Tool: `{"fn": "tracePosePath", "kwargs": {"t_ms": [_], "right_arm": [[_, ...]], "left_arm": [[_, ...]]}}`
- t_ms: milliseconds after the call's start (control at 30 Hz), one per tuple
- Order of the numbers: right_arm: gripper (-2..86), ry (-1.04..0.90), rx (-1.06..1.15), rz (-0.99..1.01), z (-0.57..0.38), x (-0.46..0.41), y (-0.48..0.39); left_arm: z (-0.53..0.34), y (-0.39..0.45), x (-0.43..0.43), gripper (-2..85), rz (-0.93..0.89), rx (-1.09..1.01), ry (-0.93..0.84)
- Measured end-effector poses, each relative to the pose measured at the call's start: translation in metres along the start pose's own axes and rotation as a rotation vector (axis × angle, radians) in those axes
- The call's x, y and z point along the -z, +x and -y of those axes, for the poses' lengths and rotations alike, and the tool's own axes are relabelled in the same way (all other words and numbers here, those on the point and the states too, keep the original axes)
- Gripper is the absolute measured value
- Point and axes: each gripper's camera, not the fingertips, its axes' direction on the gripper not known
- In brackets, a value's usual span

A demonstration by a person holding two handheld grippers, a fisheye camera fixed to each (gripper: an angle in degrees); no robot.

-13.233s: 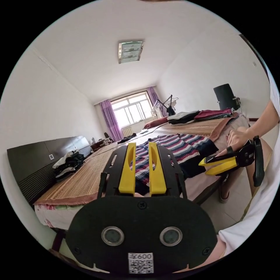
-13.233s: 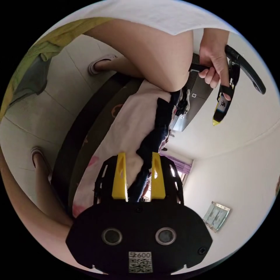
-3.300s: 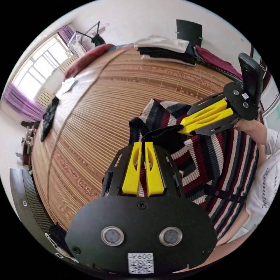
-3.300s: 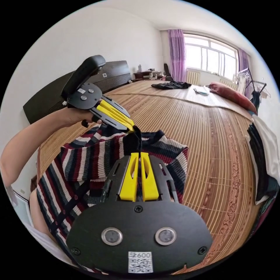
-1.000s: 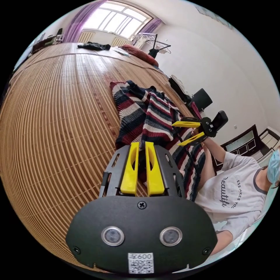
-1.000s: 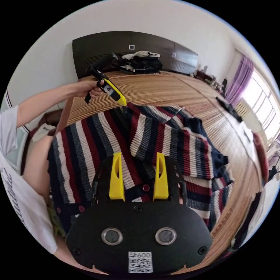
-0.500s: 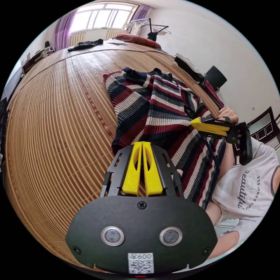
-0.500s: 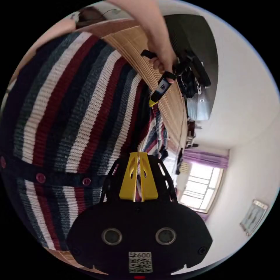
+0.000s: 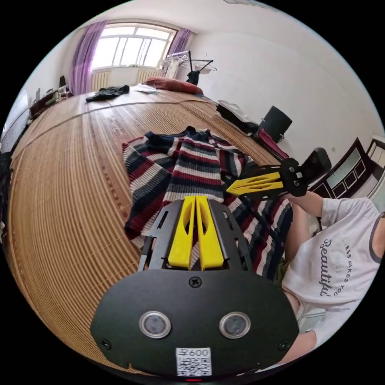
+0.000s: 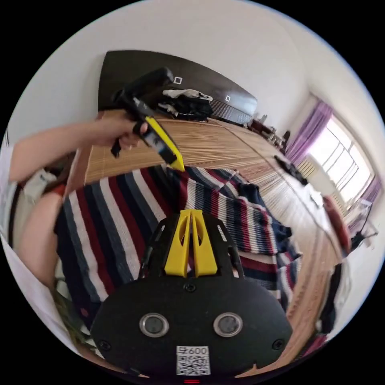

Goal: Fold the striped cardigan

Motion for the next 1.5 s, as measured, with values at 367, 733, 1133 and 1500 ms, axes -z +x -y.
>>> {"fn": "tracePosePath", "kwargs": {"t_ms": [367,733,1133,1500], "right_arm": [[-0.8,-0.031,-0.227,0.412,-0.061,-0.039,0.115],[-0.9,-0.065,-0.121,0.301,-0.123,-0.076,0.103],[-0.8,0.095,-0.343,0.246,-0.259,-0.016,0.116],[-0.2,0.048,-0.658,0.036,-0.497,0.062,0.044]], "left_arm": [[-0.015,0.072,0.003,0.0,0.117,-0.104,-0.171],[-0.025,0.203,0.032,0.4,0.388,-0.389,-0.077],[-0.058,0.323,-0.007,0.7,0.652,-0.504,-0.067],[-0.085,0.378,0.007,1.8,0.576,-0.340,-0.069]]}}
